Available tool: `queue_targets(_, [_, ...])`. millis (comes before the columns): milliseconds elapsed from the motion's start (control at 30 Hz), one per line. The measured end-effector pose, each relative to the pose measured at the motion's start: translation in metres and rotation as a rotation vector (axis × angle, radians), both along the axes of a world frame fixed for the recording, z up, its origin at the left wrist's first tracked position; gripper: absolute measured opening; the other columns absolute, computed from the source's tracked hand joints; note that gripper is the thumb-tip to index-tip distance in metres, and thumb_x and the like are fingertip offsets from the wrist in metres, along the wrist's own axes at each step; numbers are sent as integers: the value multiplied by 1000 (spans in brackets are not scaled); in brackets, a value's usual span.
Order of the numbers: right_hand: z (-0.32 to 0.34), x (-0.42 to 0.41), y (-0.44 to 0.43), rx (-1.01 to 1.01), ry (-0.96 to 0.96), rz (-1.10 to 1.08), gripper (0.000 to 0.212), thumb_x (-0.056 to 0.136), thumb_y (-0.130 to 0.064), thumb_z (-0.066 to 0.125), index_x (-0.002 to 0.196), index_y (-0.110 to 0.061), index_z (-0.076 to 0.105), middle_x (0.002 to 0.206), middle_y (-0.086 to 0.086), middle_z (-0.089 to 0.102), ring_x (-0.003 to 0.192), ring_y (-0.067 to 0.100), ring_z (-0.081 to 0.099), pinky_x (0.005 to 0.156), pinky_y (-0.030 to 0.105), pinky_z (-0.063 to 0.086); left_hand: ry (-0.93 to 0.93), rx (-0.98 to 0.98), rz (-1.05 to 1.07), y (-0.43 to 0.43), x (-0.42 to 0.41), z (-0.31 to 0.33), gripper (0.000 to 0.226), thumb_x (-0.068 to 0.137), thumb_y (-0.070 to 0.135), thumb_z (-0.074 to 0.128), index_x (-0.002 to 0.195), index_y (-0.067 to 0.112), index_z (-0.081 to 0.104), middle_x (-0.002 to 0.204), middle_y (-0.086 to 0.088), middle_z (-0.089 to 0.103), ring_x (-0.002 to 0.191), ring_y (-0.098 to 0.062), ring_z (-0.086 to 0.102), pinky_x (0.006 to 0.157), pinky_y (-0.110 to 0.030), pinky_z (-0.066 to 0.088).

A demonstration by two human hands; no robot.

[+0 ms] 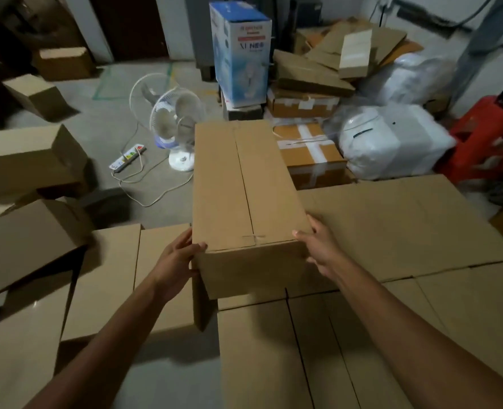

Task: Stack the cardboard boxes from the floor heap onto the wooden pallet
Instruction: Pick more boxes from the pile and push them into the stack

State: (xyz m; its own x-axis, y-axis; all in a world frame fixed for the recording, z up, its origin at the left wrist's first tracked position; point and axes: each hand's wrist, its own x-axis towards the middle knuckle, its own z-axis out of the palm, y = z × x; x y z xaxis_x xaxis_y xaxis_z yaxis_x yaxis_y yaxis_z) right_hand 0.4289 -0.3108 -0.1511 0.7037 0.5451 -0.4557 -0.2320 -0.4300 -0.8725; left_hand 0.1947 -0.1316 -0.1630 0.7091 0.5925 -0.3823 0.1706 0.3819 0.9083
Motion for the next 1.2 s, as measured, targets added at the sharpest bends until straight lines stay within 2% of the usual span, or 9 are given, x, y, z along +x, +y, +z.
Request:
queue_targets(233, [-136,34,28,-26,36,8,69,97,-21,62,156,-33,28,155,-1,43,139,24,44,111,54,35,-5,-40,-2,25,29,-116,49,91,18,61,138,29,56,134,-7,61,127,-31,55,108,-57,40])
queue_targets(333, [-172,36,27,-40,42,0,71,97,-20,63,157,-32,26,158,-1,39,141,24,41,114,54,35,1,-73,9,25,30,-154,56,85,19,63,140,25,54,135,-10,60,126,-33,55,107,-55,41])
queue_targets(433, [-194,34,22,-44,41,1,72,96,-17,64,157,-32,27,158,-1,38,141,23,40,114,50,34,19,-123,70,20,28,-181,67,78,16,66,143,23,48,134,-11,60,125,-34,56,100,-48,49])
queue_targets(533, [-209,33,15,-57,23,3,73,96,-15,64,156,-31,28,157,-3,39,140,19,41,115,45,35,23,-180,138,8,30,-194,74,76,2,69,144,19,44,134,-12,59,123,-35,57,98,-46,50])
queue_targets(667, [-215,36,10,-75,26,-3,72,95,-16,66,155,-33,29,154,-4,44,135,19,46,111,47,38,14,-170,138,0,39,-191,56,90,-9,48,136,22,48,127,-7,65,115,-27,63,89,-39,53])
queue_targets(933, [-208,27,-6,-85,57,43,75,94,-15,66,156,-32,26,154,-1,44,136,22,46,113,53,37,49,-158,100,-6,23,-189,69,90,-5,51,149,27,40,135,-2,62,125,-28,56,92,-40,50])
queue_targets(1067, [-206,26,-4,-61,55,65,74,96,-13,64,157,-28,25,152,-2,46,134,19,46,112,46,38,55,-140,100,-4,22,-187,68,91,-8,48,148,29,43,133,1,63,126,-27,56,96,-43,49])
queue_targets(1200, [-206,27,0,-53,43,77,75,96,-14,64,158,-28,24,155,-3,41,138,20,43,115,49,36,60,-128,114,3,22,-189,69,92,-7,48,150,29,41,137,-2,60,127,-29,55,97,-44,49])
